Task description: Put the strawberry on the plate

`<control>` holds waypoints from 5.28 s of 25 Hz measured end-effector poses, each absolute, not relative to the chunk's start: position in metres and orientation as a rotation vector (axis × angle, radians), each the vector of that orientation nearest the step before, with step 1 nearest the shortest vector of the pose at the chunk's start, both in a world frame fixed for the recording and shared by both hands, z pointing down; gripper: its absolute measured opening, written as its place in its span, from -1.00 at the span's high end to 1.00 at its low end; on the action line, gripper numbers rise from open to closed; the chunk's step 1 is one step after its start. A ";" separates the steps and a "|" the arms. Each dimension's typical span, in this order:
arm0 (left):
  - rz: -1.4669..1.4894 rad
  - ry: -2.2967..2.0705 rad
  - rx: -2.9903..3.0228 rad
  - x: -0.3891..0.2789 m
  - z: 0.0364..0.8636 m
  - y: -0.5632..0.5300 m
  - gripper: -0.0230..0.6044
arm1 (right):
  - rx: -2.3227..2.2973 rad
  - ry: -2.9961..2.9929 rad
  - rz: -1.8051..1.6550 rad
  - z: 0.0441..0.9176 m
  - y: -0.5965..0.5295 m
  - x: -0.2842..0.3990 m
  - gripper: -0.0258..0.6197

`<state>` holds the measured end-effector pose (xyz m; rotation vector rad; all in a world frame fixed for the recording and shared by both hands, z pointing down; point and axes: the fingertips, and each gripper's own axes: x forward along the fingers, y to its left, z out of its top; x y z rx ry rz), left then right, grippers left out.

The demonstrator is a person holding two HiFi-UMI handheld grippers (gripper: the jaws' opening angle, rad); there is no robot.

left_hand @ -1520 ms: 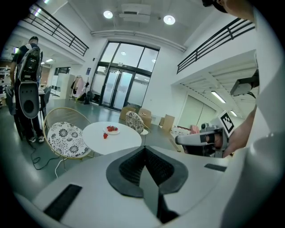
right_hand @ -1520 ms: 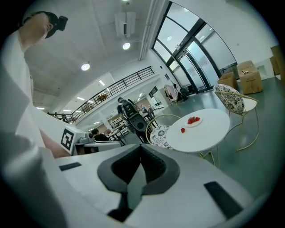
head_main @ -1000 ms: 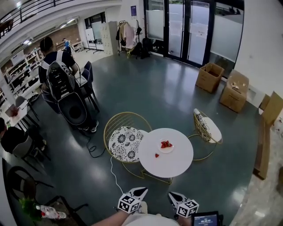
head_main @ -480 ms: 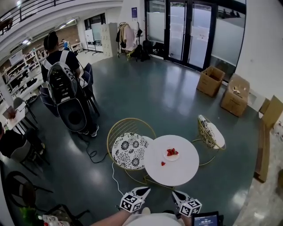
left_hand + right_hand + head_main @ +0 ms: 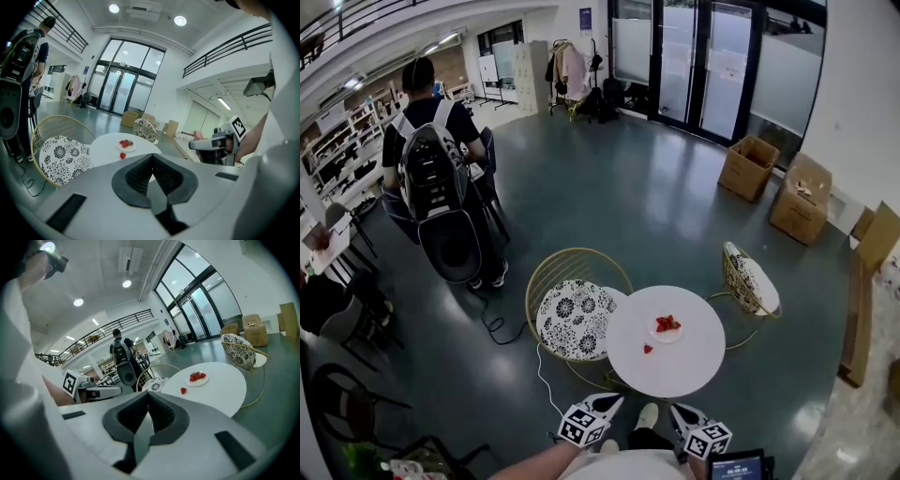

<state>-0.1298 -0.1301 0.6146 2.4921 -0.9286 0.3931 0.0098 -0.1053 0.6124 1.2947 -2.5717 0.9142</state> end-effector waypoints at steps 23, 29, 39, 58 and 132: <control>0.560 -0.792 2.477 -0.053 0.659 -0.222 0.91 | 1.259 -2.546 1.008 0.656 -0.201 0.053 0.90; 0.630 -0.771 2.456 -0.041 0.678 -0.240 0.90 | 1.264 -2.528 1.034 0.667 -0.218 0.063 0.90; 0.742 -0.798 2.381 -0.040 0.714 -0.270 0.90 | 1.221 -2.497 1.091 0.691 -0.249 0.063 0.90; 0.998 -0.752 2.301 -0.036 0.768 -0.315 0.90 | 1.130 -2.468 1.124 0.724 -0.290 0.062 0.90; 0.936 -0.802 2.126 0.018 0.783 -0.376 0.47 | 1.229 -2.419 1.167 0.732 -0.301 0.078 0.90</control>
